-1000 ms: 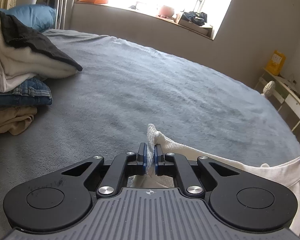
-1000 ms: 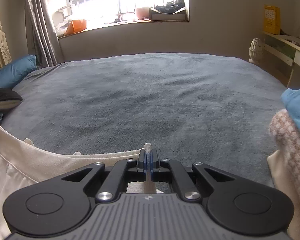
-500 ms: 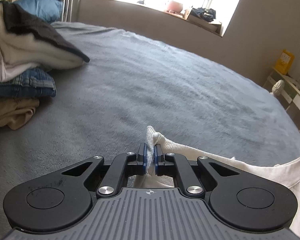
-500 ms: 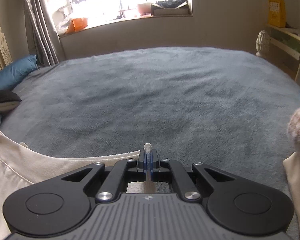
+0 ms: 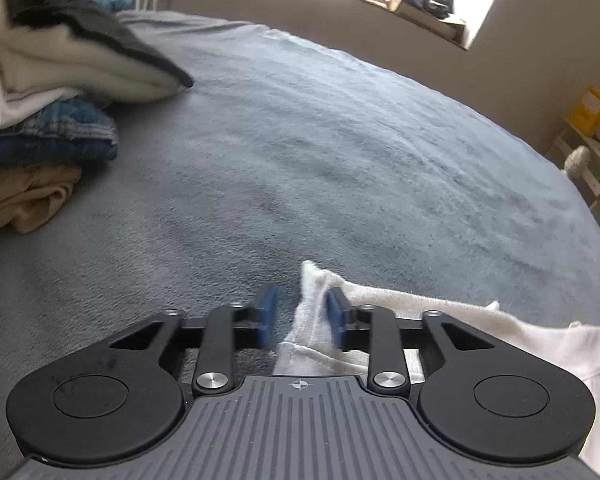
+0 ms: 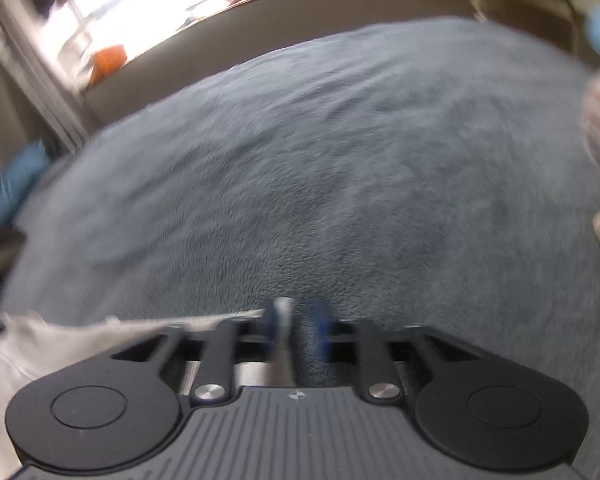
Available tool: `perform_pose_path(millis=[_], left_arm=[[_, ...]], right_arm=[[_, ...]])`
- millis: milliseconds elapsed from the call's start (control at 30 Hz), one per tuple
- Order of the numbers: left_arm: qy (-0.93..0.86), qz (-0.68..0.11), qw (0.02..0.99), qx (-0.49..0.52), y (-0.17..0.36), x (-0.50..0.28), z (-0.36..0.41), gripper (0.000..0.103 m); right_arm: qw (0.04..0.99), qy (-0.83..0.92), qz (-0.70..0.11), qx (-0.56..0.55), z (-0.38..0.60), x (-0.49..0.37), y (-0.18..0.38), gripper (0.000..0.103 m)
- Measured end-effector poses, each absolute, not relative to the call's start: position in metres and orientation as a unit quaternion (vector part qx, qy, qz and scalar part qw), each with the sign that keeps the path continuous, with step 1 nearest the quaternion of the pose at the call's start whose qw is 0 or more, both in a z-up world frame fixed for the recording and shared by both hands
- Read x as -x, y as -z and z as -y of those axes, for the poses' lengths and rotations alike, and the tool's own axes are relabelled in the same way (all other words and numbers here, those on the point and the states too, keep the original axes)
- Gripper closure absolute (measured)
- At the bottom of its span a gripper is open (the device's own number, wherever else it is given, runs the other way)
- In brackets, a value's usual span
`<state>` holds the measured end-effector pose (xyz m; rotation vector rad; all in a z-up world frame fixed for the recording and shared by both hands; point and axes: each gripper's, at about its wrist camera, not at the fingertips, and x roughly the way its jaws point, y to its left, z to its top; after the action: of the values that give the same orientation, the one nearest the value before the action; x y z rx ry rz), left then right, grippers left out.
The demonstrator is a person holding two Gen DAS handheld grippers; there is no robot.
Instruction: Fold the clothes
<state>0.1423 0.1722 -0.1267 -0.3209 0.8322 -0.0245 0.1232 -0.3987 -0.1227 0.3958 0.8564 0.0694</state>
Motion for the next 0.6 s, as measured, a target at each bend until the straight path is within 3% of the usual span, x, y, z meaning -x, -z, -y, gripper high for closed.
perform_pose_path(millis=[267, 333, 433, 600], left_arm=[[0.014, -0.403, 0.896, 0.185, 0.085, -0.086, -0.195, 0.055], [0.032, -0.41, 0.893, 0.184, 0.075, -0.063, -0.197, 0.047], [0.058, -0.437, 0.879, 0.183, 0.073, -0.034, -0.2, 0.043], [0.089, -0.481, 0.851, 0.189, 0.084, 0.008, -0.207, 0.043]], right_arm=[[0.871, -0.03, -0.372, -0.32, 0.457, -0.037, 0.083, 0.058], [0.863, -0.044, -0.372, -0.338, 0.464, -0.006, 0.074, 0.055], [0.854, -0.07, -0.391, -0.337, 0.463, 0.04, 0.065, 0.043], [0.819, -0.11, -0.461, -0.323, 0.452, 0.094, 0.08, 0.04]])
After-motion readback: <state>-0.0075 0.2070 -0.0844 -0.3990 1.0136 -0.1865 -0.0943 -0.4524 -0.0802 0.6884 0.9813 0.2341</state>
